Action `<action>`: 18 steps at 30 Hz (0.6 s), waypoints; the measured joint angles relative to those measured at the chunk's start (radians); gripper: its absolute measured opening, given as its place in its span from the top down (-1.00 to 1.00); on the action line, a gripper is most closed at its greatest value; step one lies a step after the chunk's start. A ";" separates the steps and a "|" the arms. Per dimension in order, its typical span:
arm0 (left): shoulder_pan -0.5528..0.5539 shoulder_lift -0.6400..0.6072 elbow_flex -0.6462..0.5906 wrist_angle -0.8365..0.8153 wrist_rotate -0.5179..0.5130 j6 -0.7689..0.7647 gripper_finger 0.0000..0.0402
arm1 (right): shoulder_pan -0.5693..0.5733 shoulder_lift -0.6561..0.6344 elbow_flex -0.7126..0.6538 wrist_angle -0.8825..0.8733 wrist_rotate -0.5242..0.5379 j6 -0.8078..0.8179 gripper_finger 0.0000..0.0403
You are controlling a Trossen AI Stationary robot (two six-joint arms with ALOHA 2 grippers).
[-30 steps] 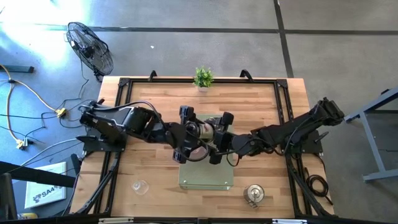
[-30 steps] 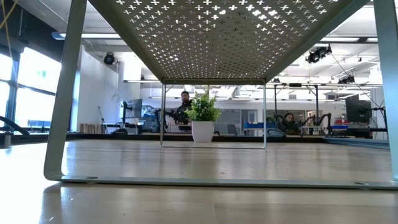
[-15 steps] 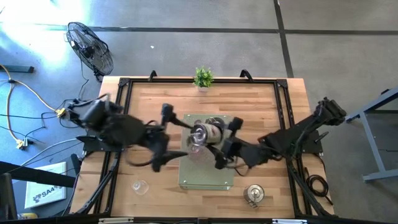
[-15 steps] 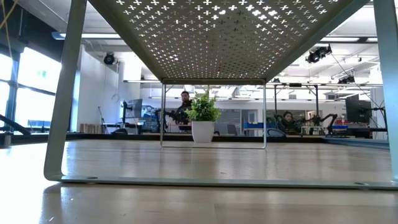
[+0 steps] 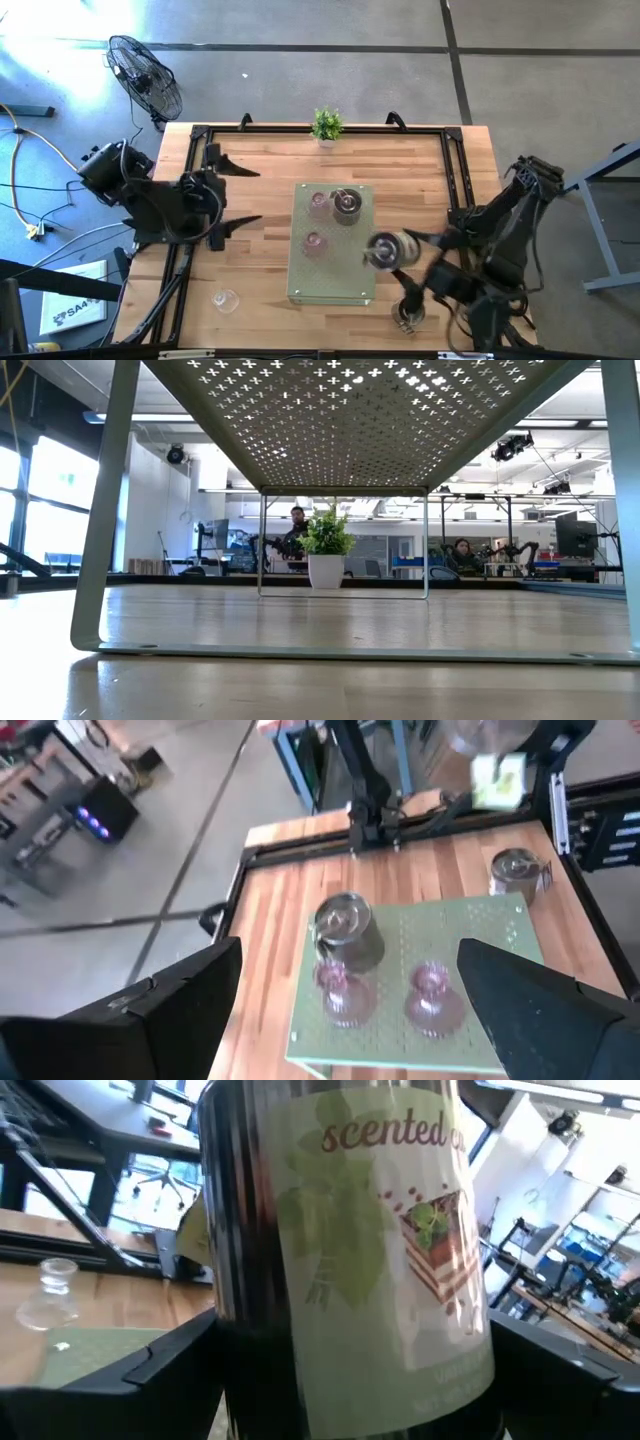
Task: Pick & Place candle stick holders
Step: Put the top silver scented candle on the shelf
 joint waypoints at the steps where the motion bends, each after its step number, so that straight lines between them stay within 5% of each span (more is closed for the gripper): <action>1: 0.000 0.000 0.000 -0.013 0.006 -0.007 -0.82 | 0.021 0.000 -0.004 -0.004 0.017 0.015 -0.78; 9: -0.057 -0.054 -0.202 -0.029 -0.015 -0.096 -0.82 | 0.055 0.000 -0.135 -0.019 0.031 0.178 -0.79; 18: -0.160 -0.377 -0.822 0.060 -0.255 -0.515 -0.82 | 0.030 -0.083 -0.349 -0.024 -0.003 0.451 -0.80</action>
